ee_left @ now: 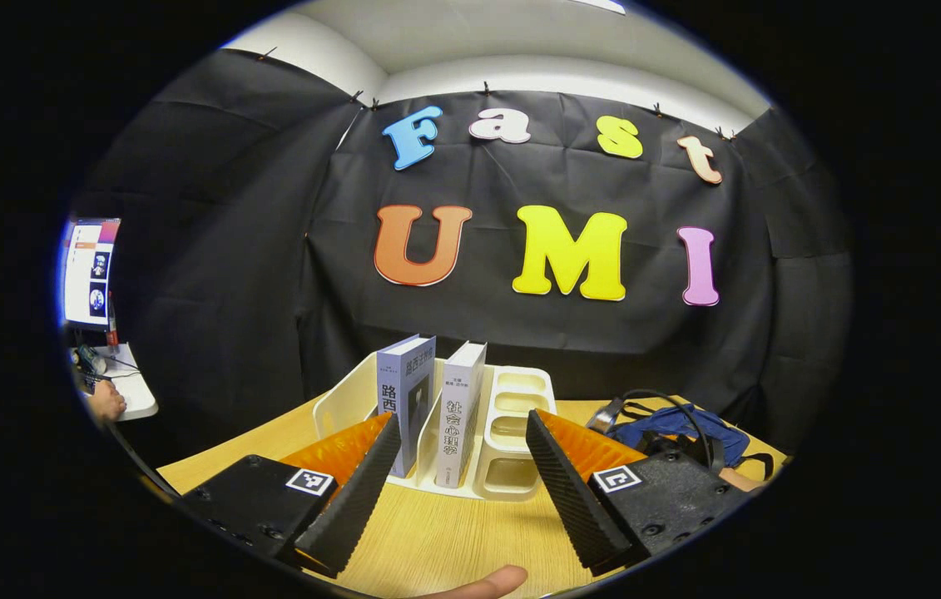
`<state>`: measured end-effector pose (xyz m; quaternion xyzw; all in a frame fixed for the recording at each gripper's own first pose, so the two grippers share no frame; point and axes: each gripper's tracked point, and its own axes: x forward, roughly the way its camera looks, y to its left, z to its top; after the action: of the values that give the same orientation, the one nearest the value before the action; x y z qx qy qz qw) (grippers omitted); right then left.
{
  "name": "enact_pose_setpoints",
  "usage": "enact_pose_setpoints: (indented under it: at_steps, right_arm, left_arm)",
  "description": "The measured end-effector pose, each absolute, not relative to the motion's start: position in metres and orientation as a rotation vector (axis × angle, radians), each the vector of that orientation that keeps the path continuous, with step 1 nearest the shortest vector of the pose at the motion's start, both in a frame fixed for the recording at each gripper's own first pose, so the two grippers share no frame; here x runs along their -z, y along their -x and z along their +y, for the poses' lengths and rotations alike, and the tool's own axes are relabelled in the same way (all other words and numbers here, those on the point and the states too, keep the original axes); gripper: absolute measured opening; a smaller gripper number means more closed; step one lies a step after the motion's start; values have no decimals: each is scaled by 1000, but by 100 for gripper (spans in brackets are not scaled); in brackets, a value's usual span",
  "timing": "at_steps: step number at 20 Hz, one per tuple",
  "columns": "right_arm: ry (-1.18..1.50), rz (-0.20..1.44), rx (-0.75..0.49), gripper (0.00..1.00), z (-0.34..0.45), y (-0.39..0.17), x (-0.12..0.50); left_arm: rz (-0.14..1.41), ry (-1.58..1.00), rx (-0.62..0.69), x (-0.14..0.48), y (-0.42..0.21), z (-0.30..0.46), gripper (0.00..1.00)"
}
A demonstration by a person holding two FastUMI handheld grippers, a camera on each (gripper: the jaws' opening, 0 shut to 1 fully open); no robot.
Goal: Open the schoolbag, grab two books from the bookshelf and put them into the schoolbag.
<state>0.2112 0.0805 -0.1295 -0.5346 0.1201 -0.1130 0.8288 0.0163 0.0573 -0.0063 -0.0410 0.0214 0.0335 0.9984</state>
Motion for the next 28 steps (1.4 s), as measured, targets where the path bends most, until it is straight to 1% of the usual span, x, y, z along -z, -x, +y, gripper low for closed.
enact_pose_setpoints:
  at_steps: [1, 3, 4, 7, 8, 11, 12, 13, 16, 20, 23, 26, 28]
  right_arm:
    - [1113, 249, 259, 68, 75, -217, 125]
    - [1048, 244, 252, 39, 70, -224, 126]
    - [1007, 249, 241, 31, 68, -226, 128]
    - [933, 255, 174, 11, 72, -227, 130]
    - [916, 244, 160, 11, 74, -228, 126]
    - [832, 301, 72, 11, 78, -227, 133]
    - [805, 293, 61, 10, 77, -229, 129]
    - [781, 289, 47, 7, 76, -228, 122]
    - [698, 267, 6, 7, 73, -226, 109]
    - [664, 226, -10, 7, 60, -226, 90]
    - [591, 223, -48, 7, 50, -227, 82]
    - [503, 211, -75, 7, 33, -224, 62]
    - [441, 206, -86, 7, 17, -224, 48]
  left_arm:
    - [43, 88, -64, 7, -17, 56, 97]
    - [49, 88, -61, 9, -19, 55, 97]
    - [53, 85, -62, 11, -21, 56, 97]
    - [75, 70, -92, 20, -28, 65, 97]
    - [84, 69, -104, 23, -30, 68, 97]
    - [100, 35, -150, 29, -35, 78, 98]
    - [102, 35, -156, 29, -35, 80, 98]
    - [104, 43, -160, 31, -37, 79, 97]
    - [126, 54, -142, 32, -43, 74, 97]
    - [140, 2, -142, 22, -65, 75, 97]
    - [157, -3, -117, 11, -91, 68, 97]
    - [162, -13, -101, -5, -118, 65, 97]
    - [159, -15, -64, -16, -135, 59, 97]
